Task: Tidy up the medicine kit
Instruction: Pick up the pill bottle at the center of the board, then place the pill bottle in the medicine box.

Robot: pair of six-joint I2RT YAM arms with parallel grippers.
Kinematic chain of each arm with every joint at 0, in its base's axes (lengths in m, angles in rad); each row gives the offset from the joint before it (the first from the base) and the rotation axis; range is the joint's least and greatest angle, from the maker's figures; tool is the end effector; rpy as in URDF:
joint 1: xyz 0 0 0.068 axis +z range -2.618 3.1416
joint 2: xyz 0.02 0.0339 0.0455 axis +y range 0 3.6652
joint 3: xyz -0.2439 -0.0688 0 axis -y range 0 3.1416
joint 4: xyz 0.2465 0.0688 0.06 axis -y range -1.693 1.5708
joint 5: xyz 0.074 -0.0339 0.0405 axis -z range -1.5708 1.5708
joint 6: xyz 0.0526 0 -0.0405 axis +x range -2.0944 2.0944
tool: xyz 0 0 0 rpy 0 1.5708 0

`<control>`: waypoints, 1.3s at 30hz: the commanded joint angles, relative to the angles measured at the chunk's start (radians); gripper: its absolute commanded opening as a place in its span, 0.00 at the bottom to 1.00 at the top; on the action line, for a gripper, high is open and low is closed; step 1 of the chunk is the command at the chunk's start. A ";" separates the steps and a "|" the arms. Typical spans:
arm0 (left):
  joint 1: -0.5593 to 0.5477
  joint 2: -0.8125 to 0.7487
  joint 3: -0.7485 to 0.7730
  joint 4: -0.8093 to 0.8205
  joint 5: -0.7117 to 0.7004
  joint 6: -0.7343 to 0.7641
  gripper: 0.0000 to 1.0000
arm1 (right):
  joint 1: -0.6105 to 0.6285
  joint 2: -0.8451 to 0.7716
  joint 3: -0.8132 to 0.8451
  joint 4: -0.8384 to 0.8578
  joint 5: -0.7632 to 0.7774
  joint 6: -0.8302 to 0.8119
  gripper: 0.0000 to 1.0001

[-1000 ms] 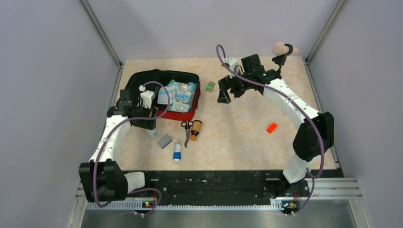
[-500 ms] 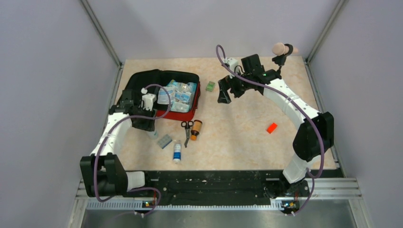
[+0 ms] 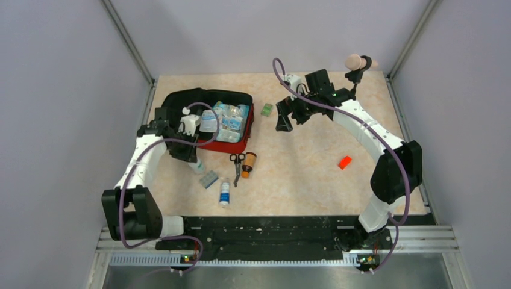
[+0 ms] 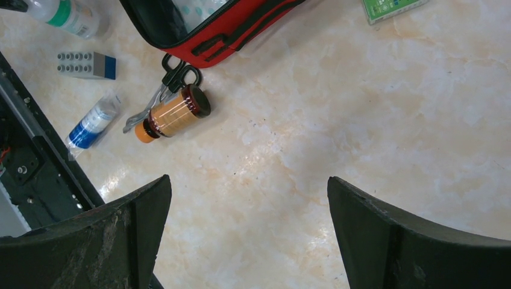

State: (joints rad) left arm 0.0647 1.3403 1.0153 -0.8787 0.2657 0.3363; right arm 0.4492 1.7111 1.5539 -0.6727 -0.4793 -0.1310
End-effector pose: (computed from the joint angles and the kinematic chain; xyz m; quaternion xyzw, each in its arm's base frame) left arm 0.2622 0.0031 0.2127 0.1559 0.9623 -0.0916 0.2032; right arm 0.3393 0.1905 0.2866 -0.3414 0.8431 0.2742 0.3122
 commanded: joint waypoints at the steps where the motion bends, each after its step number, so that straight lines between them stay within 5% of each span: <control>1: 0.002 0.005 0.174 -0.093 0.112 0.059 0.00 | 0.006 -0.003 0.027 0.035 -0.011 -0.028 0.99; 8: 0.003 0.035 0.326 -0.129 0.355 0.076 0.00 | 0.005 0.010 0.065 0.036 -0.051 -0.052 0.96; 15: 0.003 0.119 0.311 0.206 0.540 -0.184 0.00 | 0.005 0.017 0.084 0.027 -0.058 -0.054 0.94; 25: 0.003 0.322 0.383 0.297 0.498 -0.287 0.00 | 0.005 -0.034 0.034 0.022 -0.024 -0.076 0.95; 39: 0.003 0.455 0.487 0.192 0.498 -0.256 0.00 | 0.006 -0.035 0.026 0.016 -0.012 -0.089 0.95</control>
State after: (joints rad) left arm 0.0647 1.7878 1.4002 -0.6434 0.7376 0.0475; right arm 0.4492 1.7290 1.5837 -0.6724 -0.4946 -0.2024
